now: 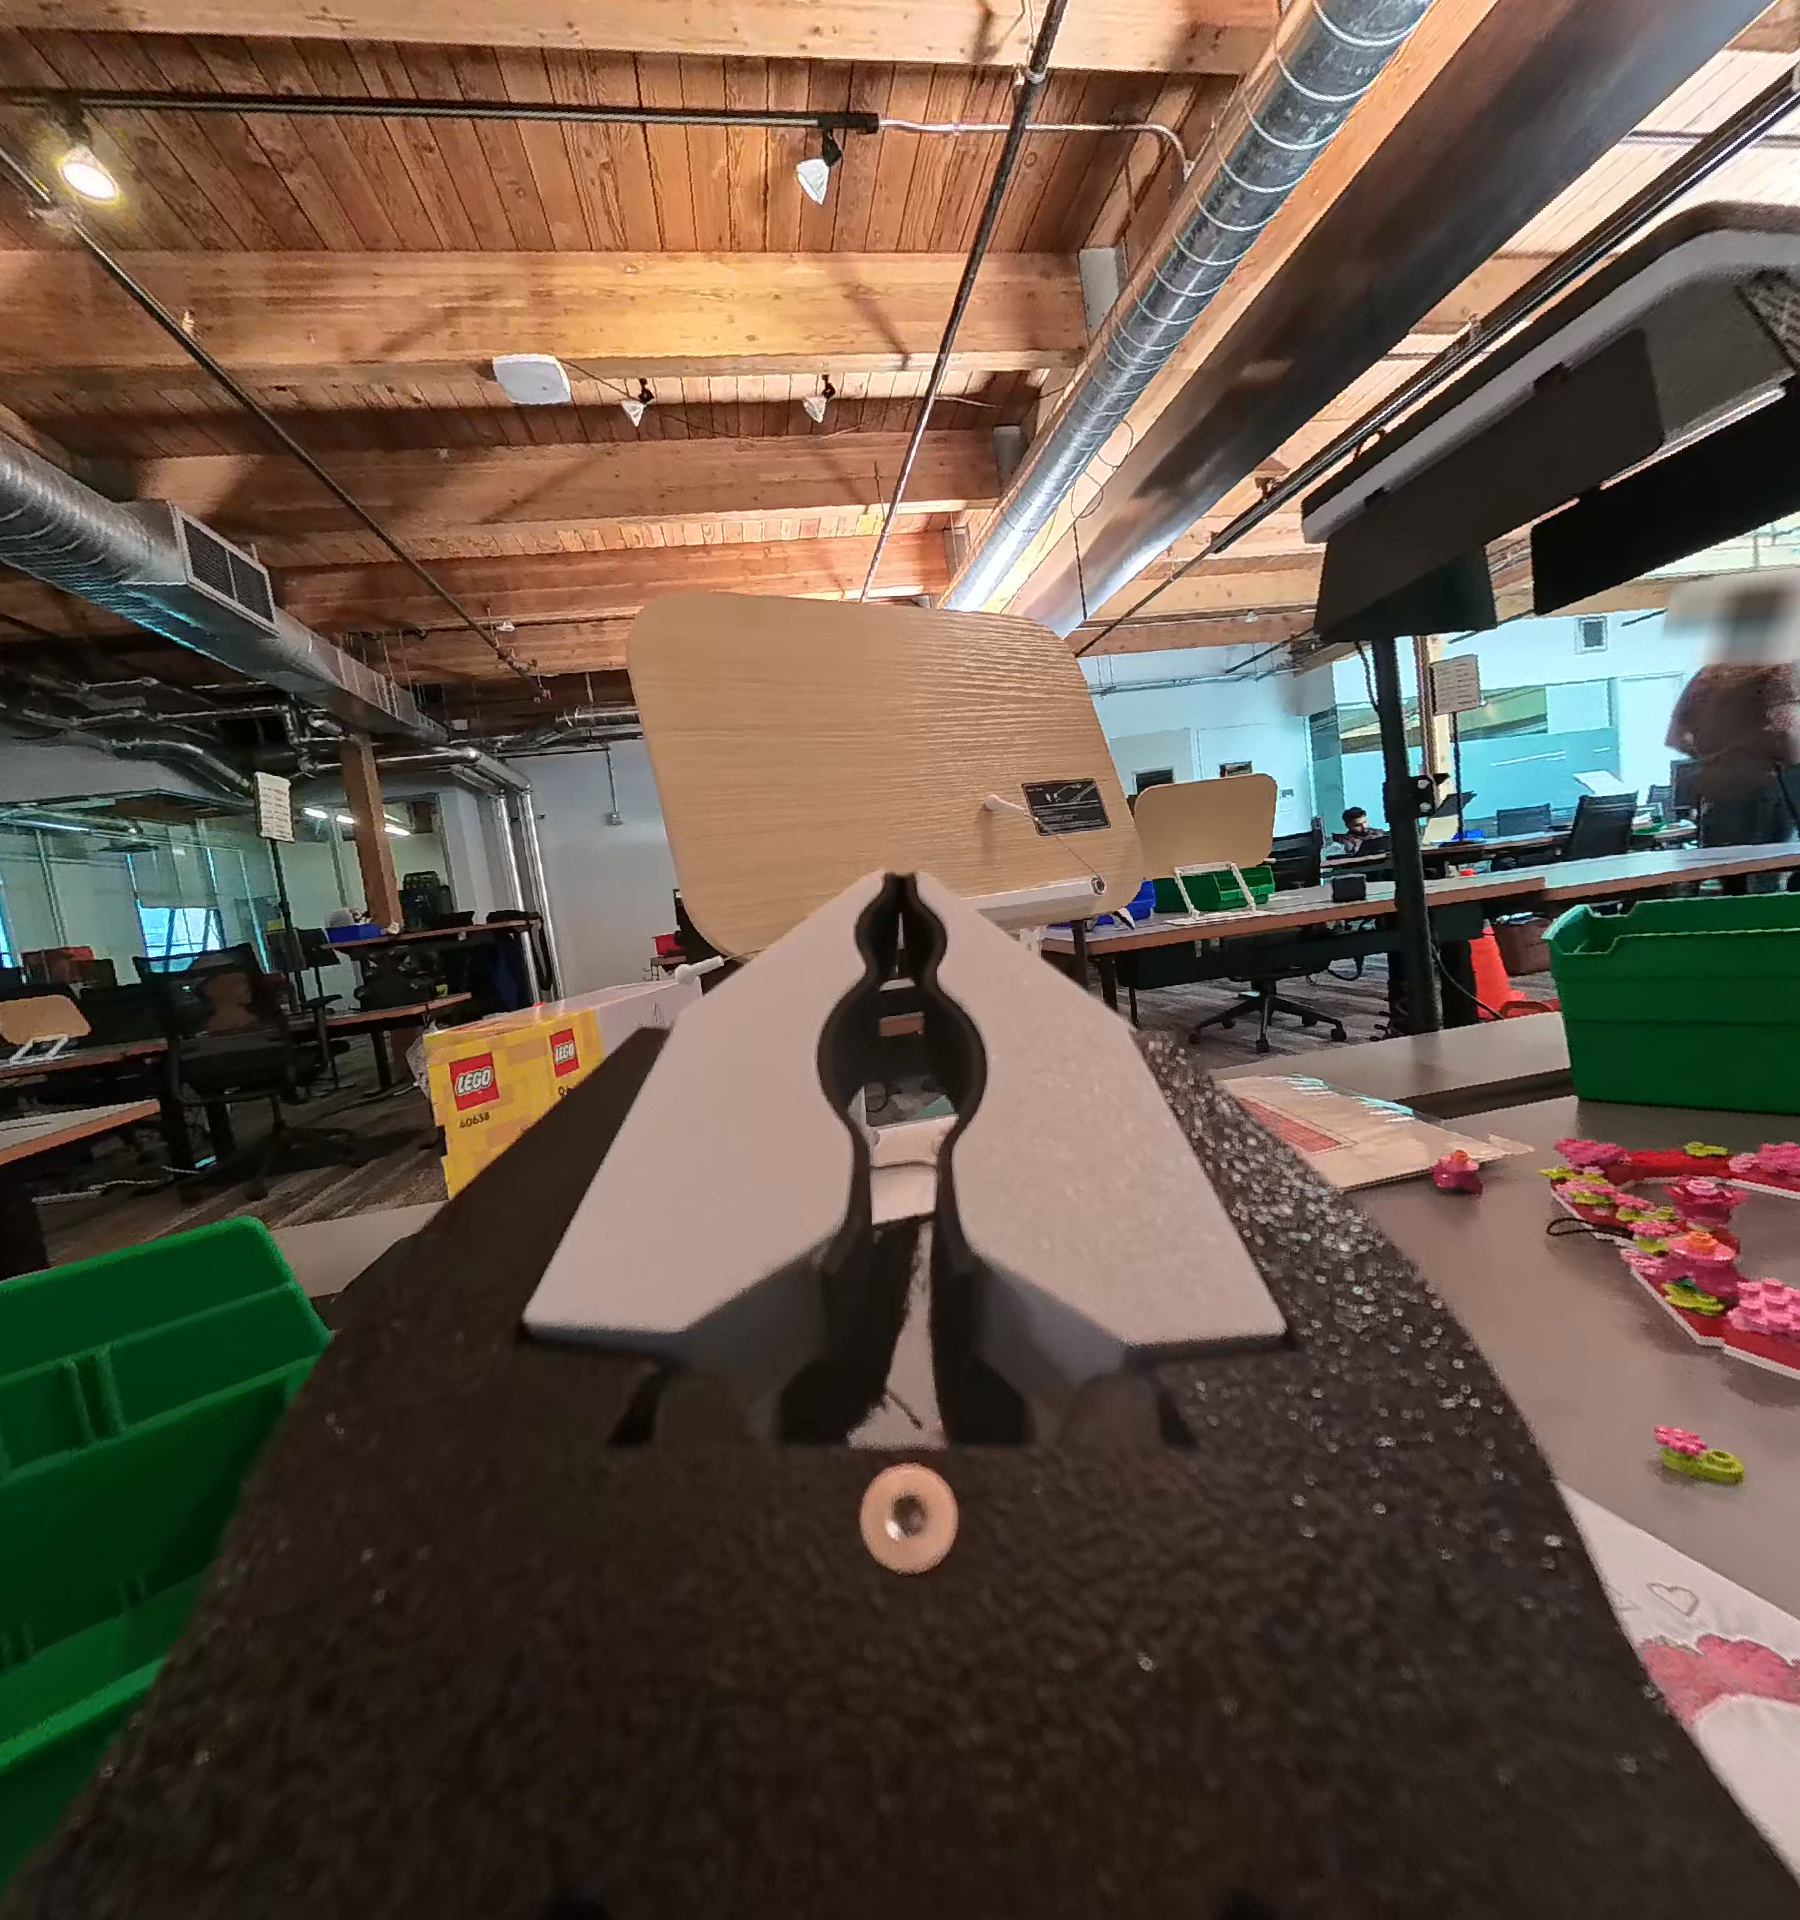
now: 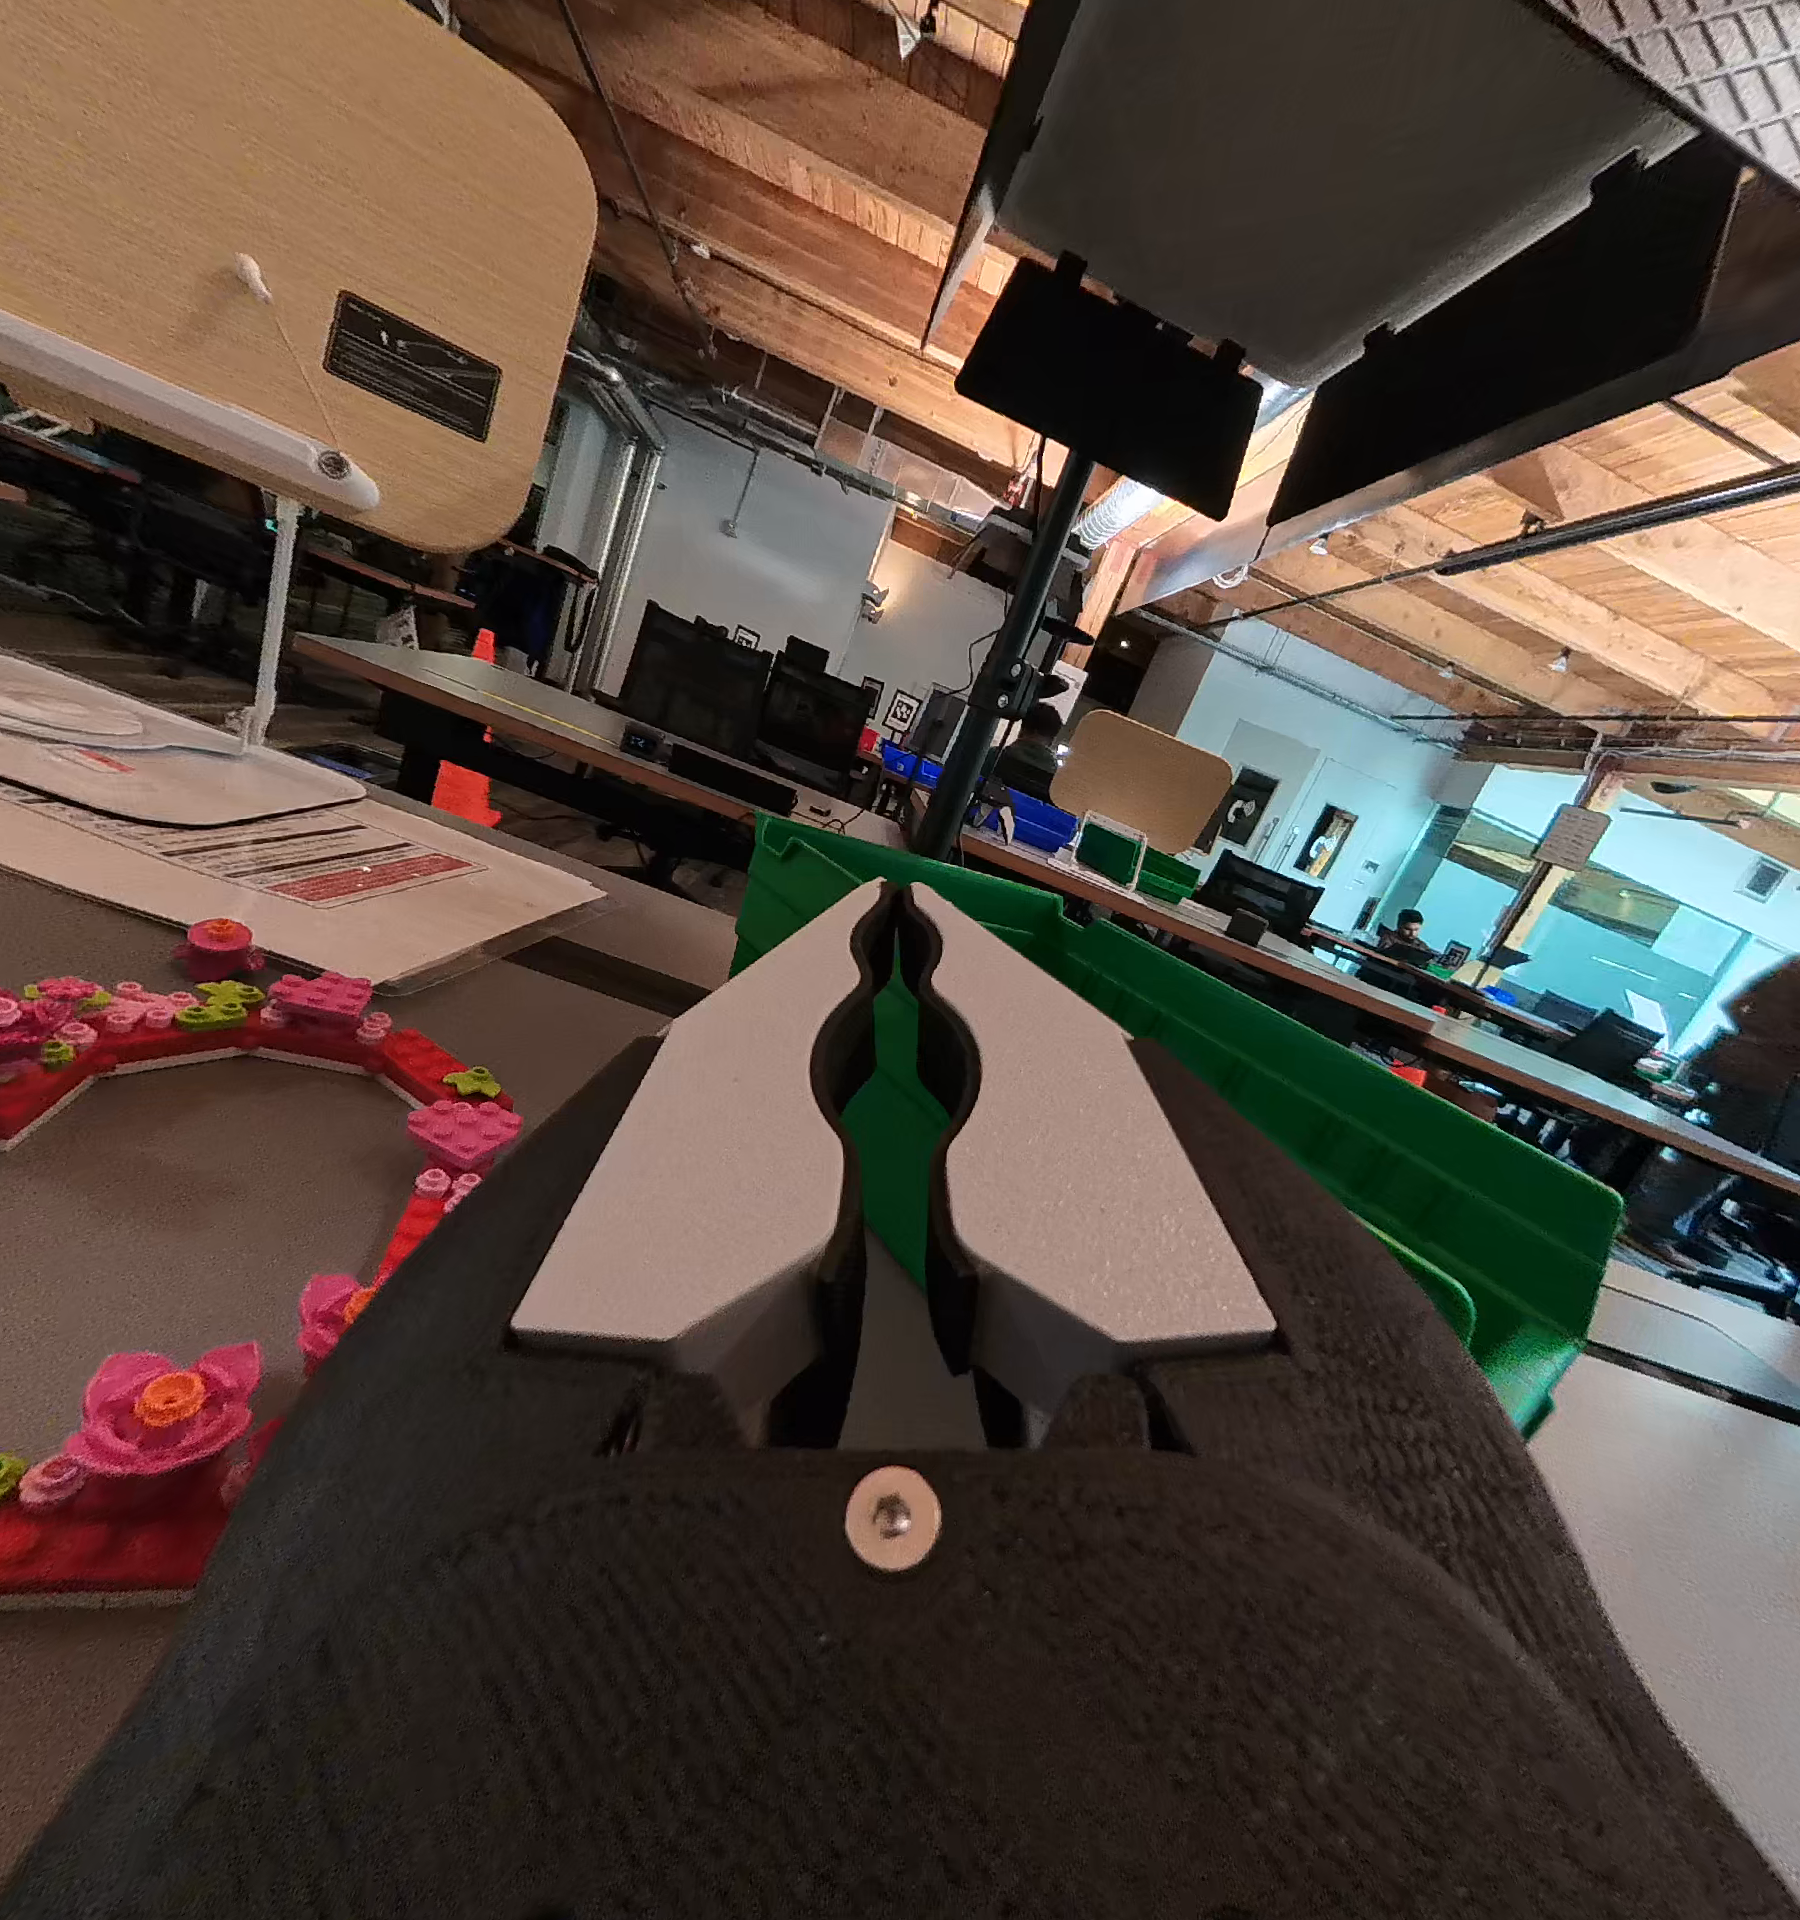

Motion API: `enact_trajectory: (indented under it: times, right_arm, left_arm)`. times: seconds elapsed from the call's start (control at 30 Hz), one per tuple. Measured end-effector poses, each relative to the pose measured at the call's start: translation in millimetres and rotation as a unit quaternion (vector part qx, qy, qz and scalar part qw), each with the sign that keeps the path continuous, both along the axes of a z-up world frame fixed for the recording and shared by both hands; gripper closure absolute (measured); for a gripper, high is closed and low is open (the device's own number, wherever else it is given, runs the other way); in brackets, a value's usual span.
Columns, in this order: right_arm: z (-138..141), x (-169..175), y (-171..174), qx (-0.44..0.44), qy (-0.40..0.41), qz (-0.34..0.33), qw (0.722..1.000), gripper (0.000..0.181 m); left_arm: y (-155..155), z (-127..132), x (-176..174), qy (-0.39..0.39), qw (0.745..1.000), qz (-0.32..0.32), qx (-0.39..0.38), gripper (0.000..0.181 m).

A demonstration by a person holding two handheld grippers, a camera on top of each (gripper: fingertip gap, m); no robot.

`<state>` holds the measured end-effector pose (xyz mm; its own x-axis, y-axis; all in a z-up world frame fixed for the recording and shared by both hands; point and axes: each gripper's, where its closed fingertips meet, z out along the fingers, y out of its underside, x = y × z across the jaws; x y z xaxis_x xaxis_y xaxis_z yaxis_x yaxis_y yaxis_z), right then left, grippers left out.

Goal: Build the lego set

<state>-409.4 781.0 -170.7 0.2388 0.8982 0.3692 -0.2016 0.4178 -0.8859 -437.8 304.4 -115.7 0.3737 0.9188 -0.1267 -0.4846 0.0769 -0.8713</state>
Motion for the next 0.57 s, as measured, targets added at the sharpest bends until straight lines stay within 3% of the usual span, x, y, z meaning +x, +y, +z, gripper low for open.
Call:
enact_trajectory:
  times: [0.57]
  right_arm:
    - [3, 10, 0, -0.03, 0.012, 0.011, 0.999, 0.181]
  left_arm:
    - [14, -17, -5, -0.027, 0.999, -0.02, -0.018, 0.181]
